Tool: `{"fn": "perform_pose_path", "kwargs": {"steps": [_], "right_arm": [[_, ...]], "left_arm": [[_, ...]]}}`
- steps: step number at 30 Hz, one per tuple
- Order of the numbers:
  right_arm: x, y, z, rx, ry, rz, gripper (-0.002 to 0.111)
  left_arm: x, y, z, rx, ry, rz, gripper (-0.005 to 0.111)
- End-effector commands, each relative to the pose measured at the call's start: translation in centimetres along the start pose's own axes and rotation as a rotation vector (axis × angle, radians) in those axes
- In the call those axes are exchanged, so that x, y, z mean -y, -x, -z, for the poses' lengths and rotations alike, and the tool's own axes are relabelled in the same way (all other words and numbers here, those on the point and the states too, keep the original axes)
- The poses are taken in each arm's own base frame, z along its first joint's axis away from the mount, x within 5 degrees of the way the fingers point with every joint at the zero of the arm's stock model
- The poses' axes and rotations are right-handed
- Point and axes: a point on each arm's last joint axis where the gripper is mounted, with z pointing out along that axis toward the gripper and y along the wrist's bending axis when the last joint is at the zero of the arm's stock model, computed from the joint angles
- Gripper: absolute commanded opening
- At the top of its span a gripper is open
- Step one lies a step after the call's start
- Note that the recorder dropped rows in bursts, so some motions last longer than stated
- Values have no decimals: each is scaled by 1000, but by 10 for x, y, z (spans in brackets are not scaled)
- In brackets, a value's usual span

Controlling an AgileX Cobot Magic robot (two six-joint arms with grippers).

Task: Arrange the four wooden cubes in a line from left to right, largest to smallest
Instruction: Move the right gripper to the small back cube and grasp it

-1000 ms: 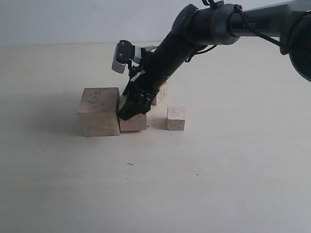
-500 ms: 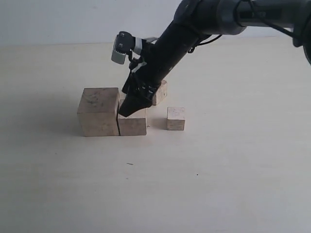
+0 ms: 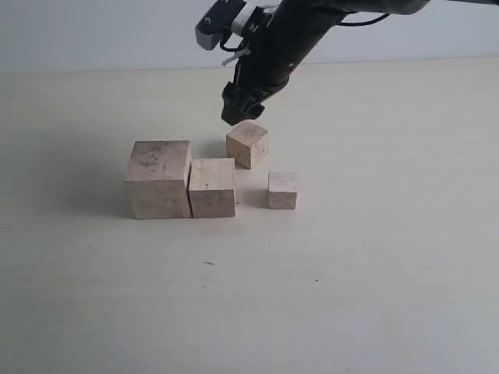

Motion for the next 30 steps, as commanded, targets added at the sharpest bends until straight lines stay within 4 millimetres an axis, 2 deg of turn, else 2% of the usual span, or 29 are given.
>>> {"fn": "perform_pose_path", "kwargs": {"steps": [1,15,30], "right_arm": [[12,1,1,33,-108,-146,68],[15,-17,-49,2,-113,-151,68],[12,-20,-53,-15,-74,-104,68]], "left_arm": [[0,0,0,11,-6,-3,0],[0,0,0,11,-6,-3,0],[0,0,0,11,-6,-3,0]]}}
